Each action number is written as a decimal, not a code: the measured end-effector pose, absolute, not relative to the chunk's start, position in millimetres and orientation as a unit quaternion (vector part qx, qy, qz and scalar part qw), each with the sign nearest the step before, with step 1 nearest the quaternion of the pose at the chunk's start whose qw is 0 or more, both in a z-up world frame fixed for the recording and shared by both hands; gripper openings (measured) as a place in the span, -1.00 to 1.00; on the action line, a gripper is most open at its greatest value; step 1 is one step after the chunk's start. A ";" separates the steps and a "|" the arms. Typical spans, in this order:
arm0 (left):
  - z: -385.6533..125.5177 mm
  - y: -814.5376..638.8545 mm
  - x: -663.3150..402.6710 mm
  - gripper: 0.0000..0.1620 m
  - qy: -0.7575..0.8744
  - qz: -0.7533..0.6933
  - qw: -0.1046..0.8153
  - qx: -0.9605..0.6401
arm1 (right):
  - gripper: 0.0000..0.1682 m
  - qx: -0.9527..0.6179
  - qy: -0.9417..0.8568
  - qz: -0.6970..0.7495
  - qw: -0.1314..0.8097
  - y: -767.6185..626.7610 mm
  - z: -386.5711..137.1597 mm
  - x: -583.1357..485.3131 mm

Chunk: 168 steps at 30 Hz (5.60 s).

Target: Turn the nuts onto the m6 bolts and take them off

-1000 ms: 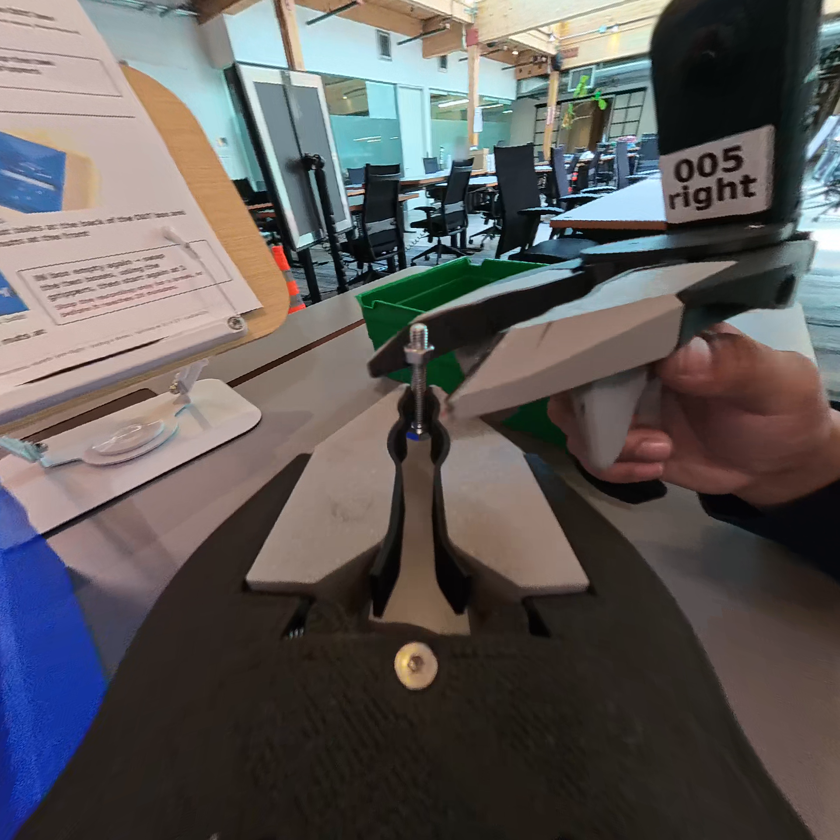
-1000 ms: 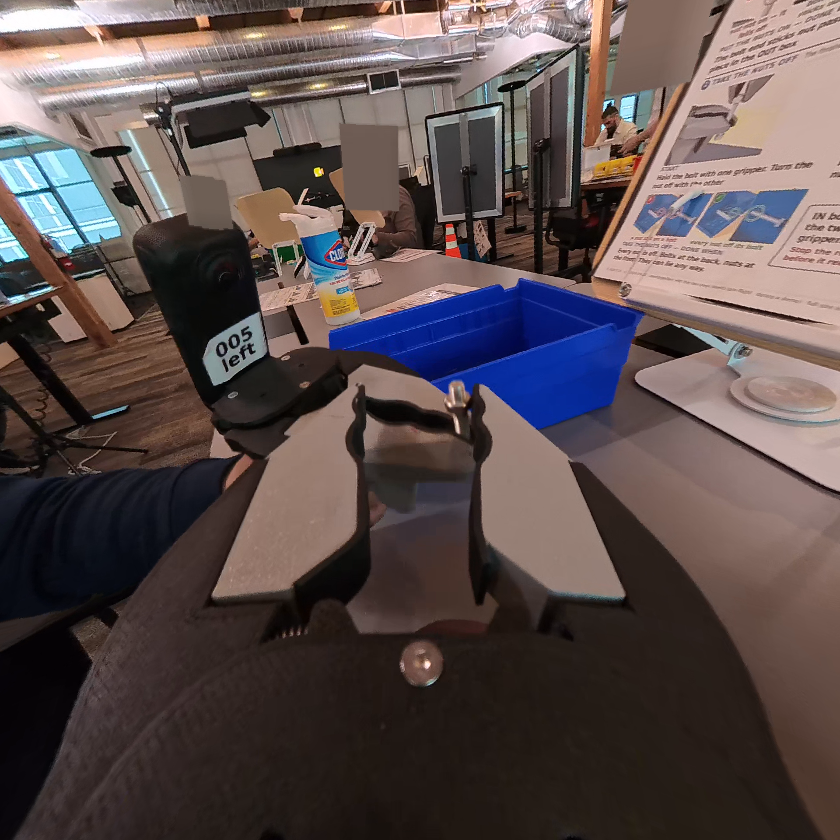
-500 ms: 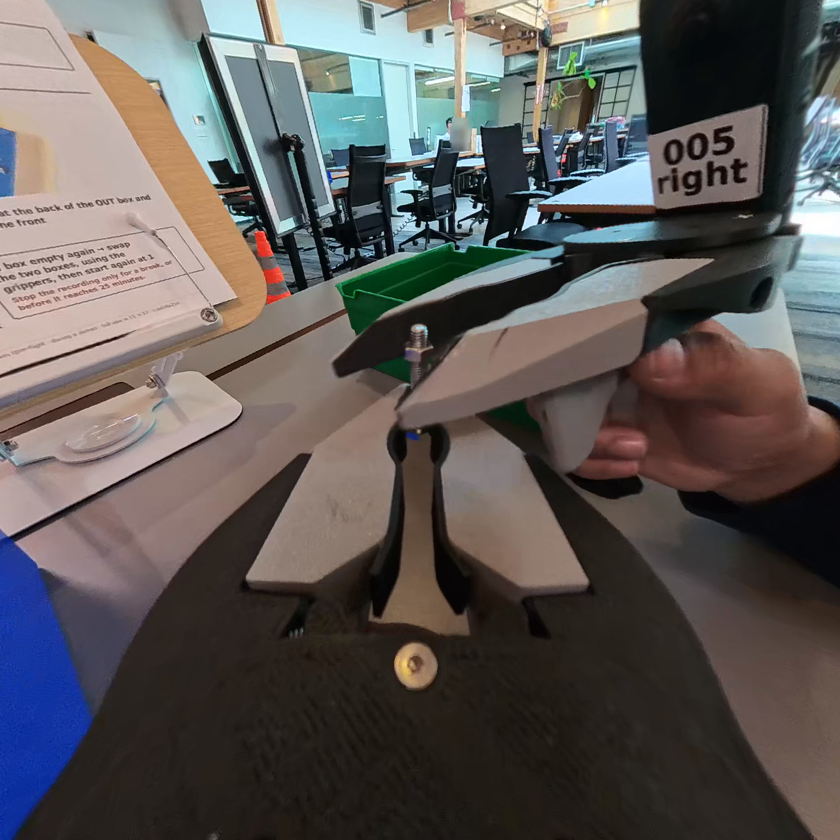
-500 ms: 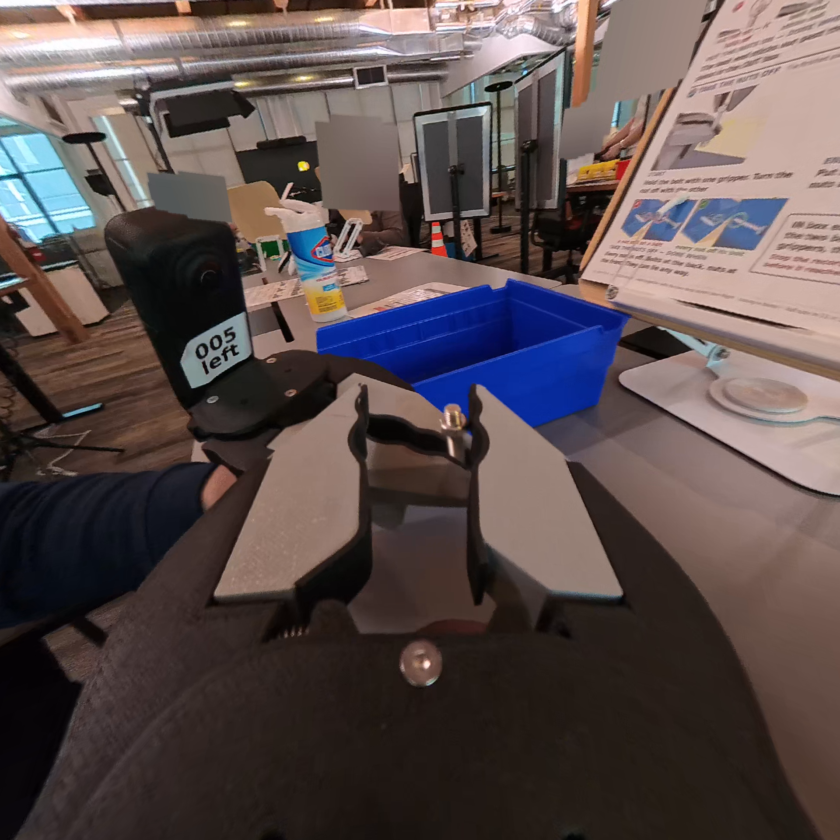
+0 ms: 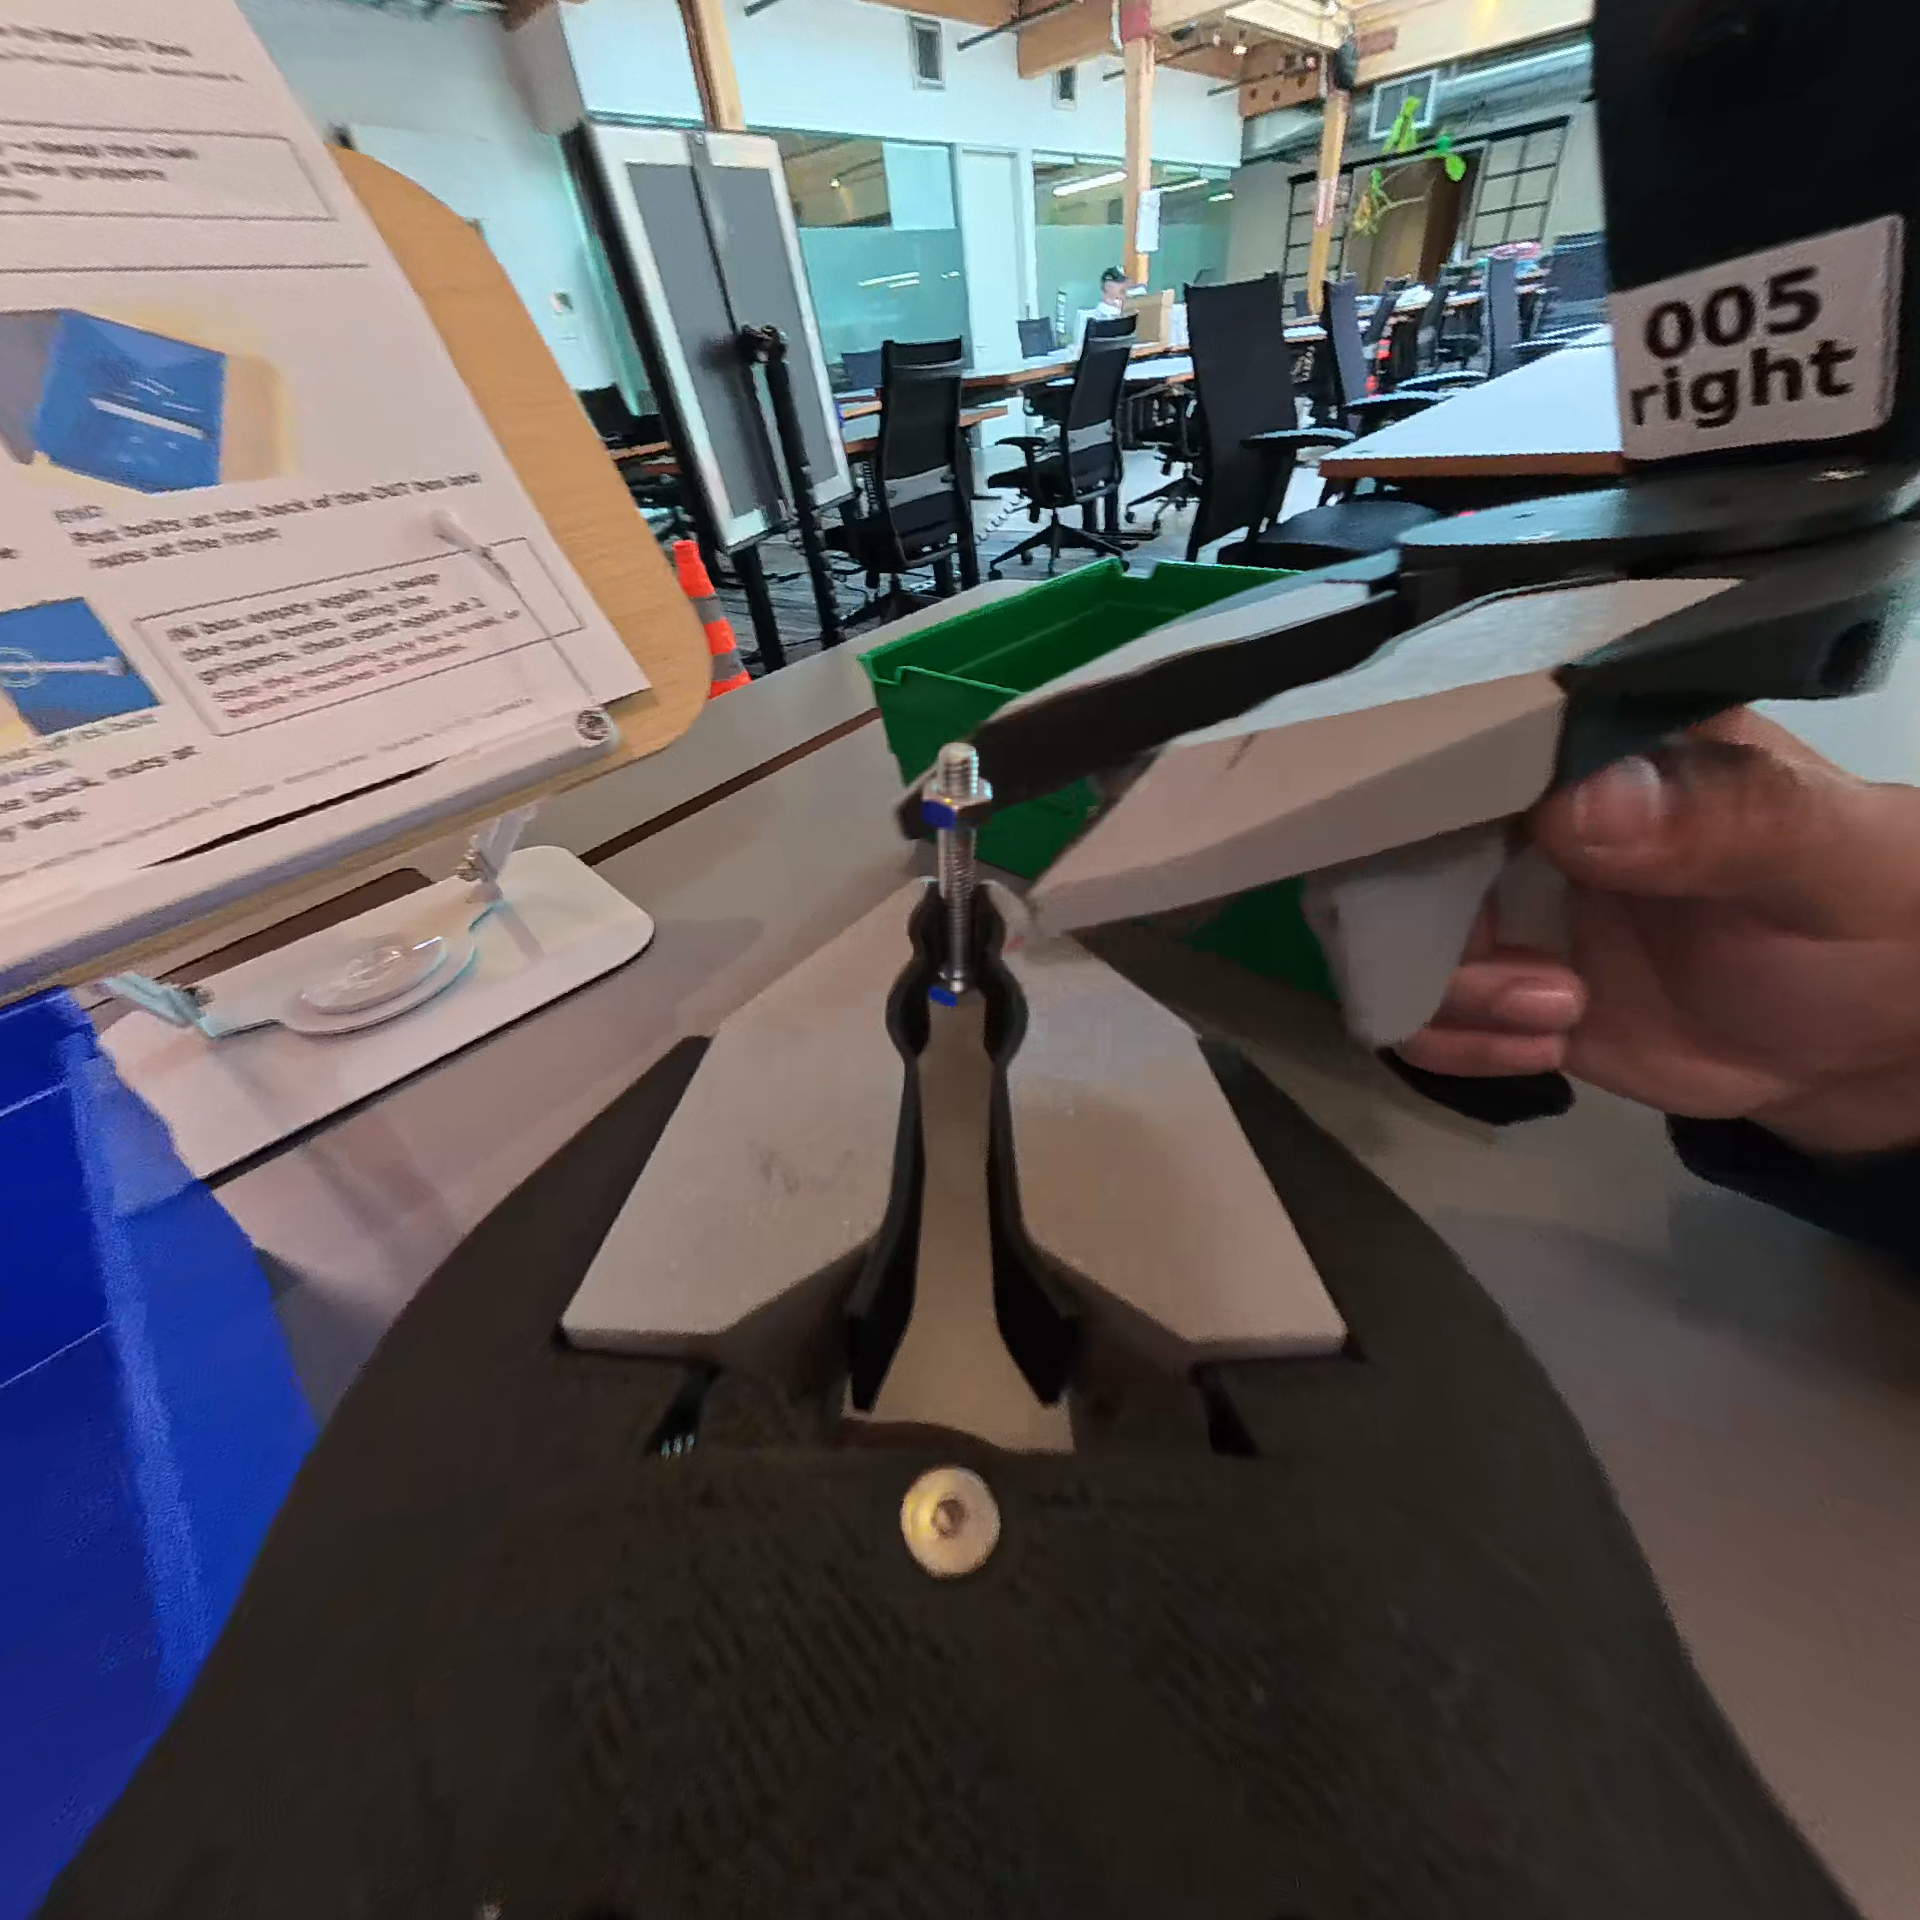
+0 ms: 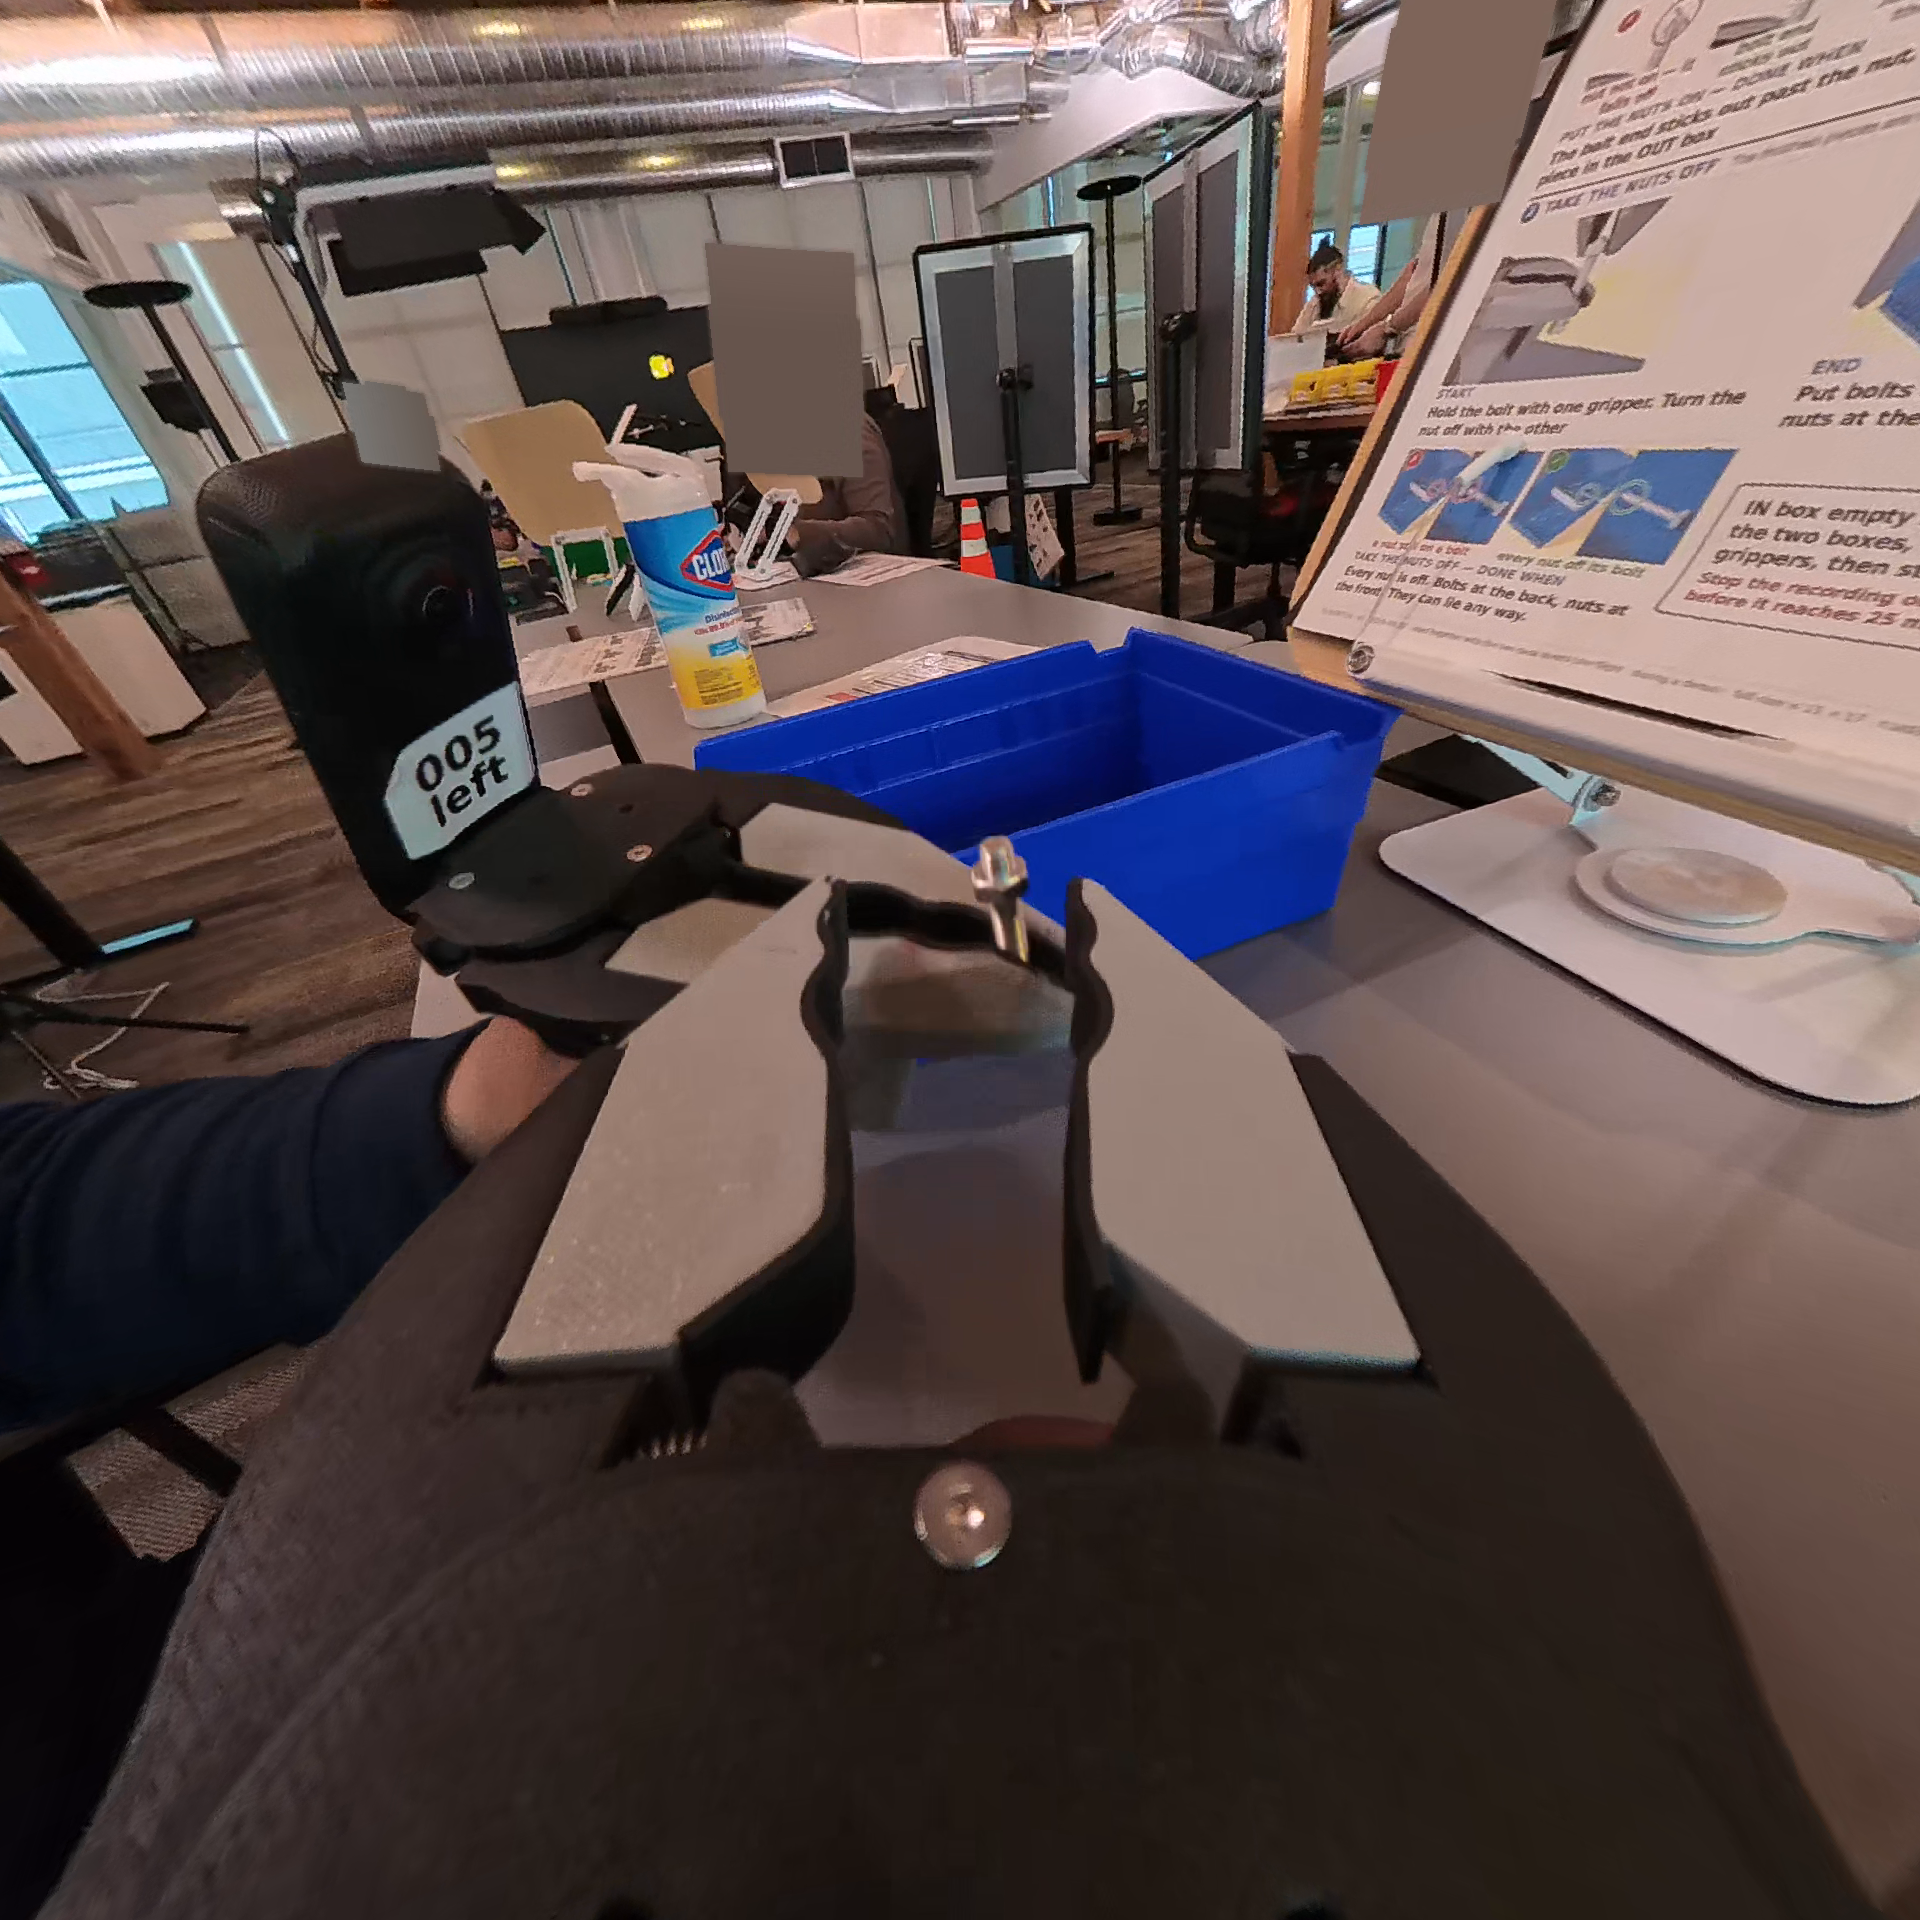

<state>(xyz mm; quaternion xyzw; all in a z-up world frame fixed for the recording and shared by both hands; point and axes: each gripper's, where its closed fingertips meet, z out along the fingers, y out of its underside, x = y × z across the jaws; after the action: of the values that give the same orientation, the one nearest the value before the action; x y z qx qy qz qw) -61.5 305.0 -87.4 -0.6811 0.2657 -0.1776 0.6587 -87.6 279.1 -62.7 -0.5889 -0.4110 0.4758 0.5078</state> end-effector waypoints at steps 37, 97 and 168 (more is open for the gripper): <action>-88.0 305.9 -62.4 -0.98 0.264 -0.180 0.657 -0.683 | -0.54 -0.579 -0.418 0.483 0.508 274.1 -59.2 -88.8; -83.0 294.4 -52.5 -0.97 0.287 -0.200 0.653 -0.671 | -0.93 -0.605 -0.400 0.481 0.492 284.7 -64.7 -83.3; -74.8 295.3 -63.8 -0.98 0.274 -0.179 0.668 -0.669 | -0.66 -0.579 -0.393 0.452 0.553 282.1 -50.5 -79.4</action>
<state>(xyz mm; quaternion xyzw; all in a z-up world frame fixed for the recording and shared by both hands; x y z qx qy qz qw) -63.8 295.3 -74.8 -0.6686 0.2738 -0.1792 0.6677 -79.4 282.1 -50.5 -0.5793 -0.3926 0.4521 0.5530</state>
